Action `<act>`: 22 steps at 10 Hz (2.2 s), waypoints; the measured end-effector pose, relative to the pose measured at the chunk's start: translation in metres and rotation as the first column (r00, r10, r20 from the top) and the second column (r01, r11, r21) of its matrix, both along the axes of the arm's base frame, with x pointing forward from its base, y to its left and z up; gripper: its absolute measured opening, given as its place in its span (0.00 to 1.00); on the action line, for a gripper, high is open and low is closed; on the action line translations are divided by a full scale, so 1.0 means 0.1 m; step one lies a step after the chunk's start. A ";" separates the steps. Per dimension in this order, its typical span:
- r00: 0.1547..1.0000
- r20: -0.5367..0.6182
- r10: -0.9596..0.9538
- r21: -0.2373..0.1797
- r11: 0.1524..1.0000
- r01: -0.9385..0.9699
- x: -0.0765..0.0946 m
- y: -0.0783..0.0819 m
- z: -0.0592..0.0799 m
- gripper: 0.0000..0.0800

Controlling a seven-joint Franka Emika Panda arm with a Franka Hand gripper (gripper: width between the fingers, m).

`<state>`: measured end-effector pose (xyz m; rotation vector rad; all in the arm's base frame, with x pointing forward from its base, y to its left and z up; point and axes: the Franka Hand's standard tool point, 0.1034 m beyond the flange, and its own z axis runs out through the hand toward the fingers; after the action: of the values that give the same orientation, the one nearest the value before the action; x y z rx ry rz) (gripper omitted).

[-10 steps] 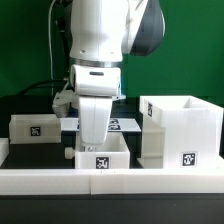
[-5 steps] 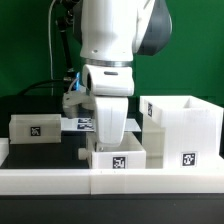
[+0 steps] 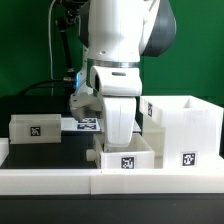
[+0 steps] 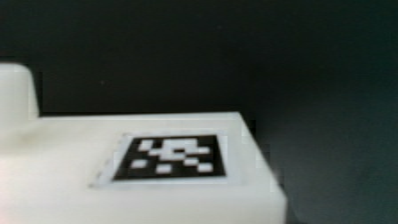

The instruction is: Assemble drawer

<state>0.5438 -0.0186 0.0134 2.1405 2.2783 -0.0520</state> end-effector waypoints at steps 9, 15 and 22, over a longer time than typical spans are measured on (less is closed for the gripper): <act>1.000 -0.001 -0.024 0.000 1.000 0.024 0.00 0.24 -0.04 0.05; 0.995 0.005 -0.103 0.006 0.995 0.103 0.01 0.32 -0.05 0.05; 0.997 0.015 -0.074 -0.014 0.997 0.075 0.03 0.31 -0.04 0.05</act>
Offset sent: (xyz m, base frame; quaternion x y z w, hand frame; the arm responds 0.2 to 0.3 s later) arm 0.0038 0.0134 -0.0017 -0.0089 -0.0104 -0.0459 0.9989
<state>0.5472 0.0122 0.0090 2.2108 2.1831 -0.0538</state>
